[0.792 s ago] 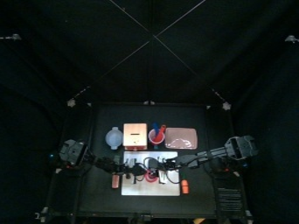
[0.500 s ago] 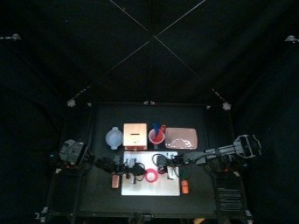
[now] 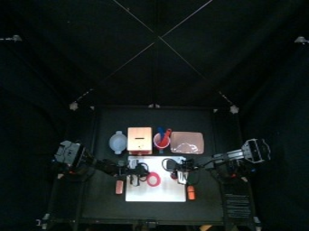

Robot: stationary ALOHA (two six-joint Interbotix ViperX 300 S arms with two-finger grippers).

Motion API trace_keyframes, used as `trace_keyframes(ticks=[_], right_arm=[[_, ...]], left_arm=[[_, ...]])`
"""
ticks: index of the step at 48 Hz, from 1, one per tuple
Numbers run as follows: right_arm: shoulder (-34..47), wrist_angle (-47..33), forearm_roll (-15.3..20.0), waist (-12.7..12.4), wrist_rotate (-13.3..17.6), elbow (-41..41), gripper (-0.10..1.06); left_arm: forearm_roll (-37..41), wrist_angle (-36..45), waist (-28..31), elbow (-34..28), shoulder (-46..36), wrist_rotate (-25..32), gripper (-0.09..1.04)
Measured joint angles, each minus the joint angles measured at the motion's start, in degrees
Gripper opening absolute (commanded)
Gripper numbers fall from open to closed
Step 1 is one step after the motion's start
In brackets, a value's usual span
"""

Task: Get the cutter from the drawer then cut the dough then place the extra dough in the bowl
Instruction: Place the extra dough in the bowl

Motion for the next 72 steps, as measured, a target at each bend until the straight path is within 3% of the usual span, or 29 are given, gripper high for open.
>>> trace_keyframes(ticks=[7,18,28,49,72], right_arm=[[0.0,0.2,0.5,0.0,0.1,-0.8,0.96],[-0.2,0.0,-0.1,-1.0,0.1,-1.9,0.95],[-0.7,-3.3,-0.1,-2.3,0.0,-1.9,0.95],[-0.7,-4.8,0.2,-2.3,0.1,-0.8,0.95],[-0.6,-5.8,0.4,-2.4,0.2,0.0,0.95]], left_arm=[[0.6,0.0,0.4,-0.4,0.0,0.1,0.56],[5.4,3.9,0.8,-1.5,0.0,0.3,0.67],[9.1,14.2,3.0,-5.0,0.0,0.0,0.80],[15.4,31.3,7.1,-12.1,1.6,-0.4,0.80],[15.4,35.7,6.9,-14.6,3.3,-0.4,0.76]])
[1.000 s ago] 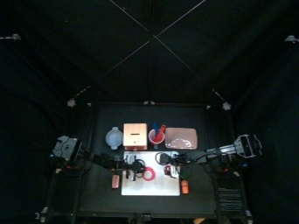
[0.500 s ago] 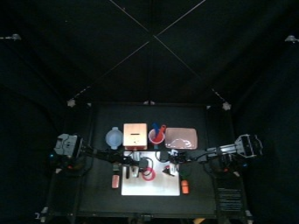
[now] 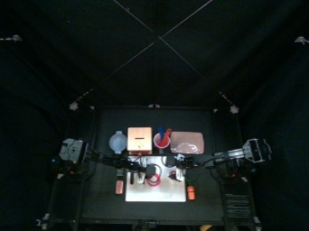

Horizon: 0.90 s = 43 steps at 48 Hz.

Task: Get the cutter from the drawer then cut the dough then place the extra dough in the bowl
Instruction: Place the extra dough in the bowl

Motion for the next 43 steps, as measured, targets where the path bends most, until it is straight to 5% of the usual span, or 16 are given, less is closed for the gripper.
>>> trace_keyframes(ticks=[13,28,43], right_arm=[[-0.1,-0.1,0.2,0.0,-0.1,0.0,0.95],[-0.1,0.0,0.2,0.0,-0.1,0.0,0.95],[-0.1,0.0,0.8,0.0,-0.1,0.7,0.95]], left_arm=[[-0.1,3.7,-0.1,-1.7,0.9,0.0,0.55],[0.0,3.9,-0.1,-0.6,-1.7,0.1,0.54],[0.0,-5.9,3.3,6.9,-14.9,-0.2,0.54]])
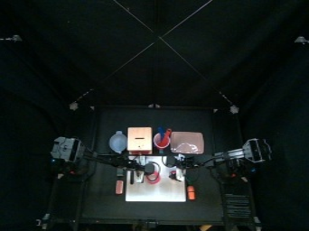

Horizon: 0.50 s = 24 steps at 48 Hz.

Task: Get the cutter from the drawer then cut the dough then place the extra dough in the bowl
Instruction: Place the extra dough in the bowl

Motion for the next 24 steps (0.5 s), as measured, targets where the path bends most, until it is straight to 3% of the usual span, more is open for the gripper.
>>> trace_keyframes(ticks=[9,24], right_arm=[[0.1,-0.4,-0.4,0.0,-0.1,0.0,0.95],[0.0,-1.0,-2.0,0.0,-0.2,0.2,0.95]], left_arm=[[0.0,-3.1,5.3,5.6,-9.4,0.2,0.54],[0.3,-1.5,16.2,12.4,-29.2,0.4,0.54]])
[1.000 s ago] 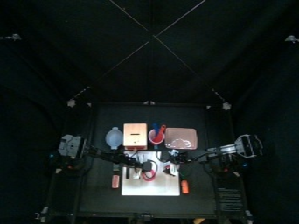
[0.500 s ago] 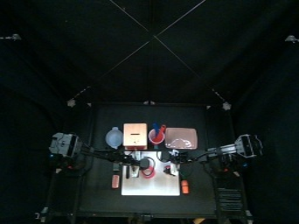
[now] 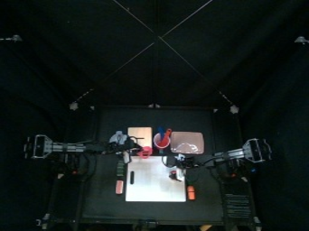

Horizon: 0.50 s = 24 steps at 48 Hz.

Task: Get the cutter from the drawer then cut the dough then place the extra dough in the bowl
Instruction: Place the extra dough in the bowl

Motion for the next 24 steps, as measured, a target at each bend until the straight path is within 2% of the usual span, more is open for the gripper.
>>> trace_keyframes(ticks=[12,20,24], right_arm=[[0.0,-1.1,-1.1,-0.1,0.0,0.0,0.95],[0.0,-1.3,-1.1,-0.1,0.0,0.3,0.95],[0.0,-1.3,-1.4,-0.1,0.0,0.4,0.95]], left_arm=[[-0.3,11.1,11.8,6.2,-14.1,-0.2,0.54],[-1.1,20.3,18.1,10.3,-18.1,-0.3,0.54],[-1.3,21.5,19.9,11.3,-18.0,-0.3,0.54]])
